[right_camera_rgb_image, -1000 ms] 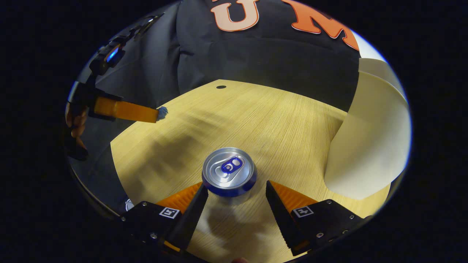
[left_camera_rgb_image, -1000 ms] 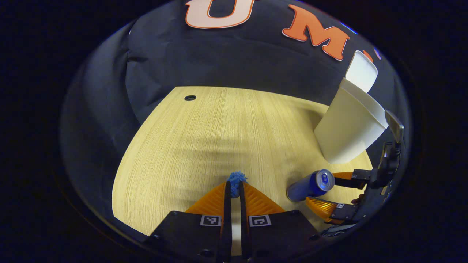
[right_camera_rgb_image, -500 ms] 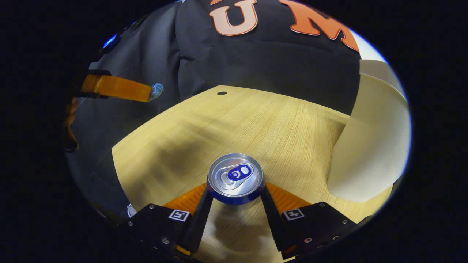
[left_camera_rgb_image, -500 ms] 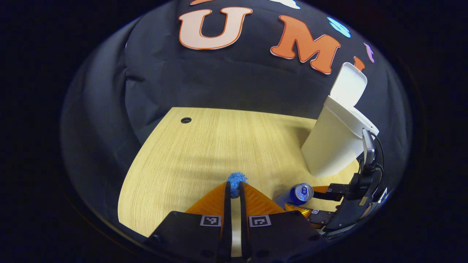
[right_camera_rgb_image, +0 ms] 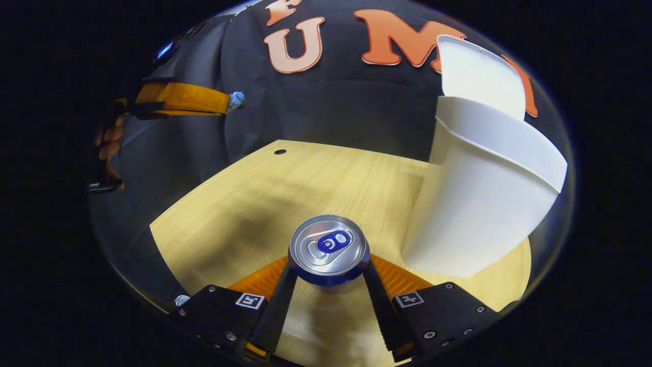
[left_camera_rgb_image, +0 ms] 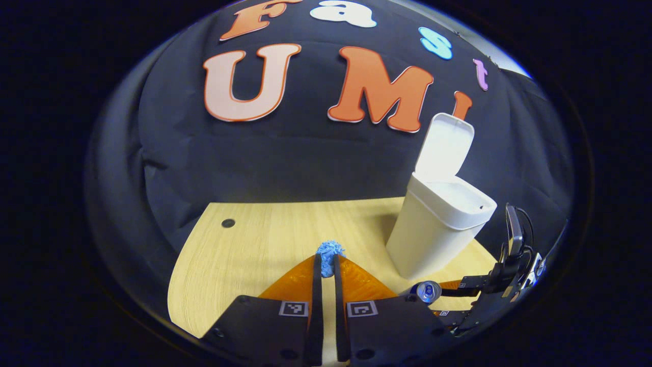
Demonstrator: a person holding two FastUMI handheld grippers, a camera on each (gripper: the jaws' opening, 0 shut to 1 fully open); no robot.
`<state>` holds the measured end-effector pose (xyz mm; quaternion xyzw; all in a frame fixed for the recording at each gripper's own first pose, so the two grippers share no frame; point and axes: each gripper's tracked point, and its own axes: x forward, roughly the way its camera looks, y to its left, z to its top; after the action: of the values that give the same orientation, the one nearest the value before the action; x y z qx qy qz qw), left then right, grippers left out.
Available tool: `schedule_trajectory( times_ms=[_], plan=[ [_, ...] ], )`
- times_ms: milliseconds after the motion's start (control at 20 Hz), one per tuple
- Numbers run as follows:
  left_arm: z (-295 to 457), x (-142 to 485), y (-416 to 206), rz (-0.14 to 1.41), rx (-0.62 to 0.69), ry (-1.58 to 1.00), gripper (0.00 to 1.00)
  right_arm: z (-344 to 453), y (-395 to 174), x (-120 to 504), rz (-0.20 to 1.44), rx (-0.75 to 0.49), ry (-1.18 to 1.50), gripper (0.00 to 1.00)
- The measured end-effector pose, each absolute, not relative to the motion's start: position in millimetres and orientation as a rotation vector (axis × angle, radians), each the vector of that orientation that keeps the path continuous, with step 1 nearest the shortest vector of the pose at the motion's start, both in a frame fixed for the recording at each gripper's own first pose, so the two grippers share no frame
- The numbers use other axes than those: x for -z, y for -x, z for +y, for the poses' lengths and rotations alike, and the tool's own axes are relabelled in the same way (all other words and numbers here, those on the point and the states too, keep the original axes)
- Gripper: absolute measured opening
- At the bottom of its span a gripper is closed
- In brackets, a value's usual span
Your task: Press the lid of the desktop garbage bin to open it, pick up the crumpled paper on the desktop and throw it into the bin, then pick up the pop can on the desktop and drop it into the bin, and finally close the garbage bin lid.
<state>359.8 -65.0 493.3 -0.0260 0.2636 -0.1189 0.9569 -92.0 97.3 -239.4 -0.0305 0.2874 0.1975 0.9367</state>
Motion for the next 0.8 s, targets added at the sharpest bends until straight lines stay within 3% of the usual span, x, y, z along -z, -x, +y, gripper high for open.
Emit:
schedule_trajectory(
  times_ms=[800],
  plan=[
    [-276.9, -562.2, -417.6, 0.34, 0.627, 0.006, 0.13, -38.3, 125.9, 218.3, 0.543, -0.096, 0.018, 0.77]
  ],
)
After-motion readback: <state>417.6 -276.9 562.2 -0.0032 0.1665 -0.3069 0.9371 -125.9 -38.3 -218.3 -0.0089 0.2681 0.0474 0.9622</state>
